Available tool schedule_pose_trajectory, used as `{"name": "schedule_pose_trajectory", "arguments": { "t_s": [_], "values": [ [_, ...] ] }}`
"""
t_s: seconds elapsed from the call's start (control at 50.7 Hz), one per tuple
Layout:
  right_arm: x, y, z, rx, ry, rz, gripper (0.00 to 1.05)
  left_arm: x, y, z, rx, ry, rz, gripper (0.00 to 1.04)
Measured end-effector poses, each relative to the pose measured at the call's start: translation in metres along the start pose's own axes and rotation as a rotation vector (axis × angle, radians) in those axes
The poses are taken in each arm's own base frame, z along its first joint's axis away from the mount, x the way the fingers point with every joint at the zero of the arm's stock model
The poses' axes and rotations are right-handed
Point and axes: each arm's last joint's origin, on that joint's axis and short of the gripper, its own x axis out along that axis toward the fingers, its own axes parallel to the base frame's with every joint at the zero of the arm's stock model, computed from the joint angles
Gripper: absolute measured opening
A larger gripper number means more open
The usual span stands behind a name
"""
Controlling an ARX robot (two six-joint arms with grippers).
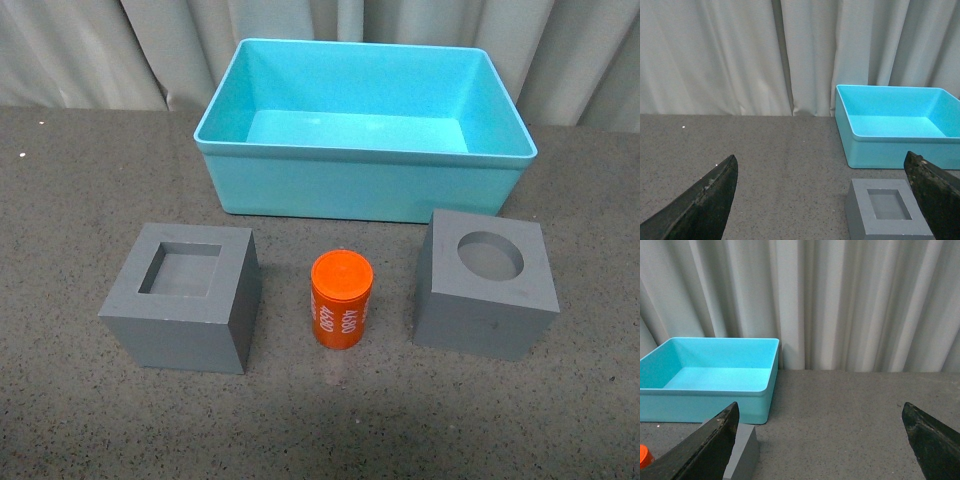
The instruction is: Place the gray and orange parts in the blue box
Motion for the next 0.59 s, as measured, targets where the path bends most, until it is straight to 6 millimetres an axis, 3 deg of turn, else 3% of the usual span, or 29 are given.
{"name": "schedule_pose_trajectory", "arguments": {
  "t_s": [0.591],
  "values": [
    [0.0000, 0.0000, 0.0000, 0.000, 0.000, 0.000, 0.95, 0.0000, 0.0000, 0.0000, 0.000, 0.000, 0.000, 0.98]
  ]
}}
